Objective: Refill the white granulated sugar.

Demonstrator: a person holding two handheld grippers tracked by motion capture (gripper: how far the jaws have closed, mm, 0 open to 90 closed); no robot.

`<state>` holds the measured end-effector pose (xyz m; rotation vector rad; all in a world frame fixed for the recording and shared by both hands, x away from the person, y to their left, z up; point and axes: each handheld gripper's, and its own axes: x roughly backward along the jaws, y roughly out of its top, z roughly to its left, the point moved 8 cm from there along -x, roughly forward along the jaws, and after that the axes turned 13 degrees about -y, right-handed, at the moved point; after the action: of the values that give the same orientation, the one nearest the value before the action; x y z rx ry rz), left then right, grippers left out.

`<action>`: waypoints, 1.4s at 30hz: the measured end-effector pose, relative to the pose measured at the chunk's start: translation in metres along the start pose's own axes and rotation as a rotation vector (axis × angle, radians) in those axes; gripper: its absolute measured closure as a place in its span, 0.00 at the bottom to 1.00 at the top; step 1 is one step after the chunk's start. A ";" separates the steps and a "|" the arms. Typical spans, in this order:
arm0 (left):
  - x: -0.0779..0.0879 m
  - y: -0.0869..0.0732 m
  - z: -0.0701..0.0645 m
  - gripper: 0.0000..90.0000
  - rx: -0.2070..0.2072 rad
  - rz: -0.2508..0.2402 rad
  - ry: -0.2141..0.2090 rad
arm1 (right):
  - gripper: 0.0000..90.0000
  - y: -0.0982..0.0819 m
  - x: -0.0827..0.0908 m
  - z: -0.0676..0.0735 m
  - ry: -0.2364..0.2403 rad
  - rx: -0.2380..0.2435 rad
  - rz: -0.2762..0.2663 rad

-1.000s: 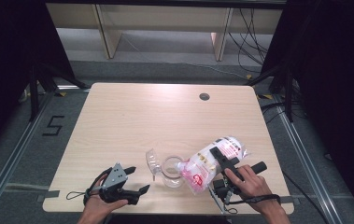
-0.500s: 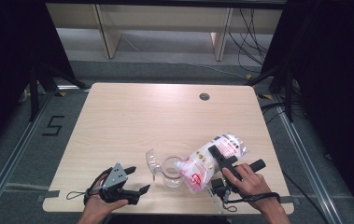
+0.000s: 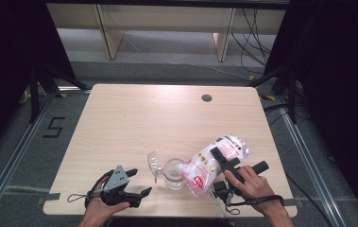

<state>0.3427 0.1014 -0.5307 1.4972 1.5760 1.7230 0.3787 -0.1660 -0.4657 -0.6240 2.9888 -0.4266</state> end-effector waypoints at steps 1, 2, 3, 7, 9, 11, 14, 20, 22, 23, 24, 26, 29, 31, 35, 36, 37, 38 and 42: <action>0.000 0.000 0.000 0.20 -0.003 0.001 0.000 | 0.53 0.000 0.000 0.000 0.001 0.002 -0.001; 0.001 0.001 0.001 0.20 -0.015 0.004 0.000 | 0.53 0.000 0.000 0.000 0.011 0.005 0.004; 0.001 0.001 0.001 0.20 -0.015 0.004 0.000 | 0.53 0.000 0.000 0.000 0.011 0.005 0.004; 0.000 0.000 0.000 0.20 -0.005 -0.002 -0.002 | 0.53 0.000 0.000 0.001 0.012 0.004 0.003; 0.000 0.001 0.000 0.20 -0.005 -0.004 -0.002 | 0.53 0.000 0.000 0.000 0.010 0.015 -0.005; 0.001 0.000 0.000 0.20 -0.010 0.002 0.000 | 0.53 0.000 0.000 0.000 0.000 0.007 -0.008; 0.000 0.000 -0.001 0.20 -0.007 0.004 -0.002 | 0.53 -0.001 0.001 0.001 0.003 0.003 0.003; 0.000 0.000 -0.001 0.20 -0.005 0.001 -0.001 | 0.54 -0.002 0.001 -0.001 0.003 0.008 0.000; 0.000 0.000 -0.001 0.20 -0.006 0.002 -0.001 | 0.54 -0.002 0.002 -0.001 0.000 0.010 0.000; 0.000 0.000 0.000 0.20 -0.013 0.006 -0.002 | 0.54 -0.002 0.001 -0.001 0.002 0.010 0.002; 0.000 0.000 0.000 0.20 -0.013 0.006 -0.002 | 0.54 -0.002 0.001 -0.001 0.002 0.010 0.002; 0.000 0.000 -0.001 0.20 -0.011 0.005 -0.002 | 0.54 -0.003 0.002 0.000 -0.001 0.009 0.003; 0.000 0.000 -0.001 0.20 -0.006 0.003 -0.002 | 0.54 -0.002 0.002 0.000 0.001 0.010 0.001; 0.000 0.000 -0.001 0.20 -0.005 0.002 -0.001 | 0.54 -0.002 0.002 0.000 0.002 0.013 0.000; 0.001 0.000 -0.001 0.20 -0.006 0.003 0.004 | 0.54 -0.001 0.002 0.000 0.001 0.015 -0.003; 0.001 0.000 -0.001 0.20 -0.006 0.001 0.001 | 0.54 -0.001 0.002 0.000 0.003 0.013 -0.005; 0.001 0.000 -0.001 0.20 -0.006 0.003 -0.001 | 0.54 -0.001 0.002 -0.001 0.000 0.019 -0.004; 0.001 0.000 -0.001 0.20 -0.006 0.003 -0.001 | 0.54 -0.001 0.002 -0.001 0.000 0.019 -0.004; 0.001 0.000 -0.001 0.20 -0.006 0.002 -0.002 | 0.54 -0.001 0.002 -0.001 -0.001 0.022 -0.007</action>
<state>0.3417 0.1012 -0.5301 1.4981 1.5677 1.7256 0.3774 -0.1676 -0.4642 -0.6326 2.9779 -0.4595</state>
